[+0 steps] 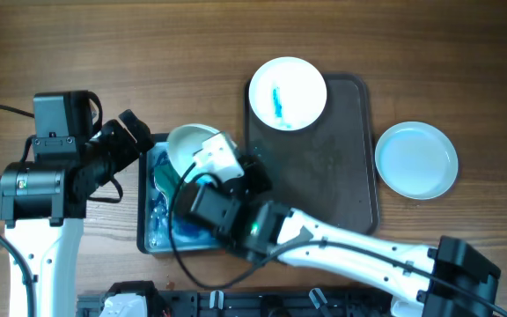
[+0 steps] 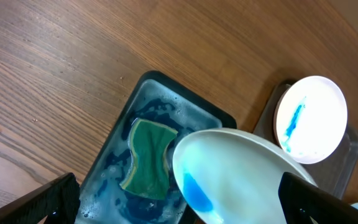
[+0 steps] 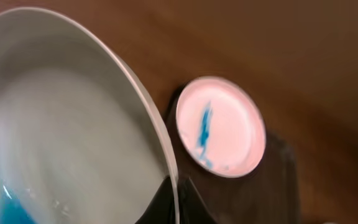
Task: Clean dirty plates on tray and stack at the side
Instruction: 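Lift the lower plate with the right gripper and dip it in the basin, then carry the plate right and stack it on the plate beside the tray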
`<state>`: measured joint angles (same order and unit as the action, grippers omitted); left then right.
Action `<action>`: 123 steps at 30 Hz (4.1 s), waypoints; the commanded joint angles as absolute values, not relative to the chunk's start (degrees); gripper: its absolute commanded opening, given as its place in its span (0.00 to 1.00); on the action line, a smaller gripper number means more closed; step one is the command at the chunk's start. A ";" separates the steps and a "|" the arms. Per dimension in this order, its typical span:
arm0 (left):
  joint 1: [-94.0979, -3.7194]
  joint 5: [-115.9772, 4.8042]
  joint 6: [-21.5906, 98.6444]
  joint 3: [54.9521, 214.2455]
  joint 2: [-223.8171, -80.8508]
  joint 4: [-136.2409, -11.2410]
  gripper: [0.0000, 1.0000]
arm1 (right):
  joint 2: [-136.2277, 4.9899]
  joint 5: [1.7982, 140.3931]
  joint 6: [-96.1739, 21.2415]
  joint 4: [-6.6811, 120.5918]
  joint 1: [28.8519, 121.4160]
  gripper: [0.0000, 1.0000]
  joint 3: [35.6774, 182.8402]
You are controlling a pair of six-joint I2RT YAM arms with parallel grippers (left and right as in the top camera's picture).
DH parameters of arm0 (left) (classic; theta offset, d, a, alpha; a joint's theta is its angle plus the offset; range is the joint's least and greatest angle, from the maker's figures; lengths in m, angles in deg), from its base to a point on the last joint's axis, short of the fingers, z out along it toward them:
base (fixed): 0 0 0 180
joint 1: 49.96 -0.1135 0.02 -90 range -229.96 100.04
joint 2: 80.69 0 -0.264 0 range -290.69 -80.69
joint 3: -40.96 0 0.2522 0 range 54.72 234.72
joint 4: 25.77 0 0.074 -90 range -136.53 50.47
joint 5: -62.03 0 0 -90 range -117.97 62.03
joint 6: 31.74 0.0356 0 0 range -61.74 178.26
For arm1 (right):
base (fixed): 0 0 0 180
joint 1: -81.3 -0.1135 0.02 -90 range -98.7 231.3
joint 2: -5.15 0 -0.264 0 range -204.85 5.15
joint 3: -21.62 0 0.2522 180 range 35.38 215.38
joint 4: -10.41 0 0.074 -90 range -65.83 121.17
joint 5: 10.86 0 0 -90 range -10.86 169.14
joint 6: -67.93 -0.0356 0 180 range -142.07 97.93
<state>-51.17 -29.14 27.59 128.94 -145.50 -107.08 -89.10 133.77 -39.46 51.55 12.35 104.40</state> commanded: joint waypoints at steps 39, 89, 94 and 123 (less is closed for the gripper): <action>-51.59 -29.45 27.87 129.75 -145.24 -107.11 1.00 | -88.32 152.57 -12.99 31.46 5.92 0.04 105.66; -51.59 -29.45 27.87 129.75 -145.24 -107.11 1.00 | -88.34 153.92 1.26 23.98 7.63 0.04 105.66; -51.59 -29.45 27.87 129.75 -145.24 -107.13 1.00 | -88.34 153.29 4.24 22.45 8.22 0.04 105.62; -51.59 -29.45 27.87 129.75 -145.24 -107.11 1.00 | -60.36 76.46 -54.93 79.59 85.75 0.04 105.01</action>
<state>-51.17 -29.16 27.59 128.94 -145.50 -107.13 -59.66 80.68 -58.23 74.85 76.81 105.27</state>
